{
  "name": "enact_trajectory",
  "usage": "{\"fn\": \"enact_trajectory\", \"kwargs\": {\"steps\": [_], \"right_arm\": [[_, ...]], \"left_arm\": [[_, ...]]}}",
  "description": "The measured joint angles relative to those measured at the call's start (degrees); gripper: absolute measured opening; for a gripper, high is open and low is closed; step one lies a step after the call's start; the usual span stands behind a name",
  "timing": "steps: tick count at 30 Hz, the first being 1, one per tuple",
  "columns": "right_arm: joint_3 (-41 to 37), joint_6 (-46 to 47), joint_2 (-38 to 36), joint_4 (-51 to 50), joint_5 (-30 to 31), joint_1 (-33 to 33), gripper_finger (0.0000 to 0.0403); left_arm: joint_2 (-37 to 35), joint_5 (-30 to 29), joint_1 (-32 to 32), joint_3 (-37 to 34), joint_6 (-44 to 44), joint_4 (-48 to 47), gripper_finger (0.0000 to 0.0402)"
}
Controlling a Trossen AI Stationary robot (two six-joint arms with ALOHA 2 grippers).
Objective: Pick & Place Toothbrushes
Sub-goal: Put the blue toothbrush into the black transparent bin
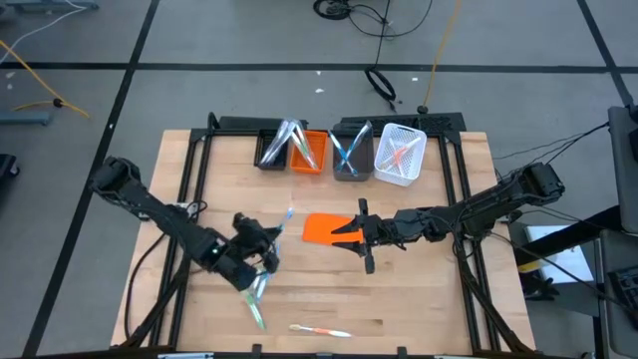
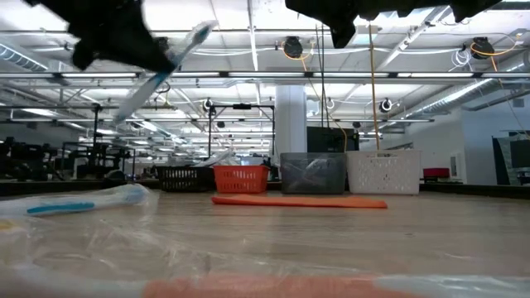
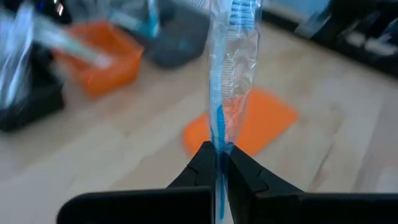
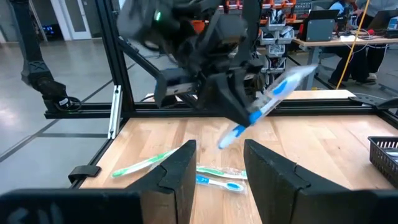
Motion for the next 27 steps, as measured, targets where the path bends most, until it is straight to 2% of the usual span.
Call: {"fn": "enact_trajectory", "kwargs": {"steps": [4,9,14,21,27], "right_arm": [[0.0,0.0,0.0,0.3,0.0,0.0,0.0126],[0.0,0.0,0.0,1.0,-0.1,0.0,0.0126],[0.0,-0.4,0.0,2.4,-0.1,0.0,0.0126],[0.0,-1.5,0.0,4.3,-0.1,-1.0,0.0149],[0.0,-1.5,0.0,6.1,-0.1,-2.3,0.0181]], "left_arm": [[0.0,0.6,4.2,0.0,17.6,16.0,0.0004],[0.0,8.4,8.6,0.0,32.4,30.9,0.0012],[0.0,15.0,11.2,0.0,38.5,37.1,0.0004],[0.0,16.4,11.8,0.0,40.2,39.5,0.0008],[3.2,18.7,12.2,0.0,45.0,48.5,0.0012]]}}
